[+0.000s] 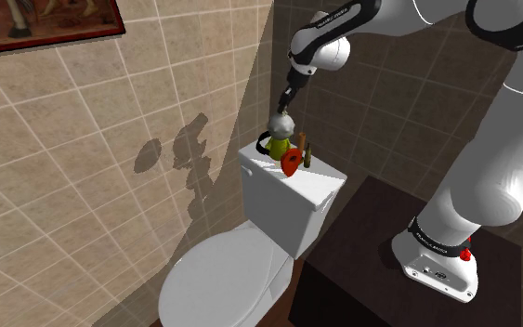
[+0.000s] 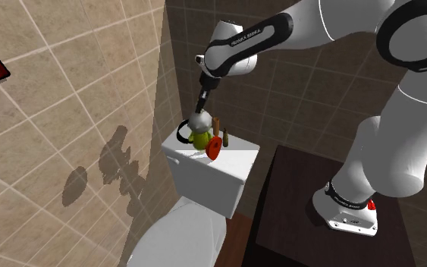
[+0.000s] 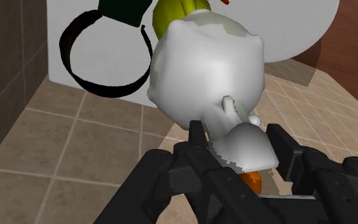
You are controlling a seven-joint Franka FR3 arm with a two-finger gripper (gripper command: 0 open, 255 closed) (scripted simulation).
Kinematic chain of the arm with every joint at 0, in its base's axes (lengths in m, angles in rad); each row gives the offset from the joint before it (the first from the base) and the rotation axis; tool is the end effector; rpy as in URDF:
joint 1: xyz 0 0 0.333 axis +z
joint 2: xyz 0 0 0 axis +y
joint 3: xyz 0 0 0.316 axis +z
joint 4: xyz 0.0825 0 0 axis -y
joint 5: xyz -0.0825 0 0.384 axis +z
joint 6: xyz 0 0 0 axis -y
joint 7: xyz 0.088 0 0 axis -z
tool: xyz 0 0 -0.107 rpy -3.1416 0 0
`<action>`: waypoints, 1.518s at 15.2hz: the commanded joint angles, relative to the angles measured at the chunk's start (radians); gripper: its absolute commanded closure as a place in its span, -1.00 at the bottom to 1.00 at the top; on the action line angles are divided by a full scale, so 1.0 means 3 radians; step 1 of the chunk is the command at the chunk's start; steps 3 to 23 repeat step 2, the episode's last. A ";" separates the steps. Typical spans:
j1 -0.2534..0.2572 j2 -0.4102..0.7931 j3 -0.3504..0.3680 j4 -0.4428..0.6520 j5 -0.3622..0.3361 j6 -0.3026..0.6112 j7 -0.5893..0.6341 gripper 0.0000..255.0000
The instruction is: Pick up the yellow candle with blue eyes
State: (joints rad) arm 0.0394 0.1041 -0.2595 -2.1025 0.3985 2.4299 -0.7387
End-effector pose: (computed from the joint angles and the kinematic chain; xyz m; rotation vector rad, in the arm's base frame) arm 0.5690 -0.1235 0.3944 -2.9478 -0.3695 -0.4857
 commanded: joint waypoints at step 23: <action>0.0001 -0.0029 -0.0005 0.0021 -0.0028 -0.0039 0.0026 1.00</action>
